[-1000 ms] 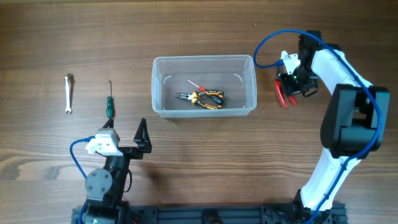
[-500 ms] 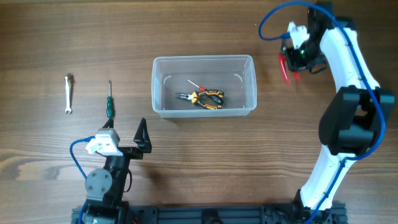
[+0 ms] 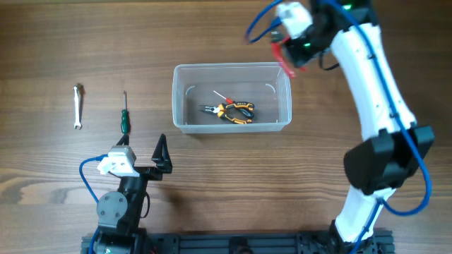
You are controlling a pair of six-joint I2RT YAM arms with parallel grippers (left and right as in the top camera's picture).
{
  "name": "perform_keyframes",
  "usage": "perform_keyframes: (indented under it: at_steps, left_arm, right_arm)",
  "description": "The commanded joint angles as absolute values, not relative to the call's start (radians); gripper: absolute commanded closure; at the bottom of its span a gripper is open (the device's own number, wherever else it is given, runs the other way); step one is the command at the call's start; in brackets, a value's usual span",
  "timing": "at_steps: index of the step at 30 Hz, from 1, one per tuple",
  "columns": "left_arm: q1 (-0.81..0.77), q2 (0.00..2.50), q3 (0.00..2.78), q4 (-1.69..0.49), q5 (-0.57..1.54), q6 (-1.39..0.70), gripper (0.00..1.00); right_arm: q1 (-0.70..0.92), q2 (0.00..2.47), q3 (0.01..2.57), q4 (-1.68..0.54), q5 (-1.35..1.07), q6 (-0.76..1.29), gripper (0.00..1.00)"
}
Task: Pack container
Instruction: 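Lift the shears and carry them over the clear container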
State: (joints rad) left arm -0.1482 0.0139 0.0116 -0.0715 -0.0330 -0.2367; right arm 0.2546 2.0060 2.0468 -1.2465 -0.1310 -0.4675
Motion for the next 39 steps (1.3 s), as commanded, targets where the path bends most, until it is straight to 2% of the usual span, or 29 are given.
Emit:
perform_keyframes:
  at_steps: [1, 11, 39]
  left_arm:
    - [-0.141, 0.007, 0.006, -0.069, -0.043, -0.216, 0.0]
    - [-0.141, 0.007, 0.006, -0.069, -0.043, -0.216, 0.0]
    - [-0.141, 0.007, 0.006, -0.069, -0.043, -0.216, 0.0]
  right_arm:
    - [0.352, 1.973, 2.074, -1.257, -0.158, -0.592, 0.96]
    - [0.493, 1.976, 2.053, -1.229, -0.16, -0.656, 0.96]
    - [0.497, 2.224, 2.001, -1.17, -0.232, -0.625, 0.95]
